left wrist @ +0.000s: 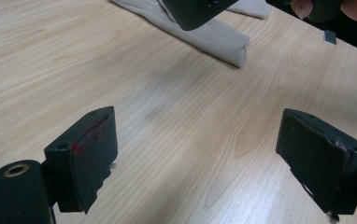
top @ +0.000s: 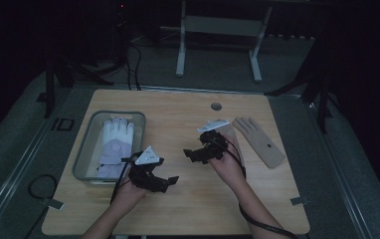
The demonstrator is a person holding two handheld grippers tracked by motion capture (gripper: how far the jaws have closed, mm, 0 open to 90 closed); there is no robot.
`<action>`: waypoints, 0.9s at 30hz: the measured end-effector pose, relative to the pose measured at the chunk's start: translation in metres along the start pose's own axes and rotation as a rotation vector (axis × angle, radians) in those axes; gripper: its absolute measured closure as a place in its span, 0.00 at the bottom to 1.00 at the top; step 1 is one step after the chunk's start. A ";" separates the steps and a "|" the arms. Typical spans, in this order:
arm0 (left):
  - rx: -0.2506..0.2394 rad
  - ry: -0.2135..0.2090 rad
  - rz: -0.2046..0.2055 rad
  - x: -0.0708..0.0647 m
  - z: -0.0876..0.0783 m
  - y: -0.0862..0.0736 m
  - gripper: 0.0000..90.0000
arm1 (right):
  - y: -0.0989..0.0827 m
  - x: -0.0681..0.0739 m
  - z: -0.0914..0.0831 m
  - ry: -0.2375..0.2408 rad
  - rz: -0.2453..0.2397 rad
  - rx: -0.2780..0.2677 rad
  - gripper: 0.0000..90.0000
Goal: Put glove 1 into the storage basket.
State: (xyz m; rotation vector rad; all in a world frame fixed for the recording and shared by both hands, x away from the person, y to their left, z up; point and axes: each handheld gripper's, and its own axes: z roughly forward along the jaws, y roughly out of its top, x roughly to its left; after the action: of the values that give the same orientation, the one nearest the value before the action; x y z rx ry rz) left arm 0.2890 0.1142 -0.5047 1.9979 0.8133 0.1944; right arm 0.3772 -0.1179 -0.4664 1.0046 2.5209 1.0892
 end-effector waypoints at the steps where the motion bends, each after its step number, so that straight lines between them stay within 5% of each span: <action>1: -0.010 -0.003 0.002 -0.002 0.002 -0.001 0.14 | -0.003 -0.002 -0.001 0.000 -0.001 -0.001 0.15; 5: -0.024 0.008 0.020 -0.010 0.007 -0.005 0.14 | -0.016 -0.009 -0.006 0.001 0.007 -0.009 0.15; 13: -0.060 -0.048 0.024 -0.022 0.023 -0.014 0.14 | -0.045 -0.025 -0.020 -0.007 0.021 -0.029 0.14; 19: -0.073 -0.045 0.051 -0.023 0.034 -0.023 0.14 | -0.063 -0.043 -0.028 -0.002 0.040 -0.005 0.14; 27: -0.057 -0.026 0.097 -0.026 0.046 -0.031 0.14 | -0.070 -0.062 -0.035 -0.030 0.063 -0.043 0.17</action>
State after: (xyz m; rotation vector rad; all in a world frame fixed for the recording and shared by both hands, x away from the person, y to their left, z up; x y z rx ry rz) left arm 0.2749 0.0758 -0.5508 1.9831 0.6877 0.2444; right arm 0.3724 -0.2131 -0.4949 1.0873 2.4472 1.1325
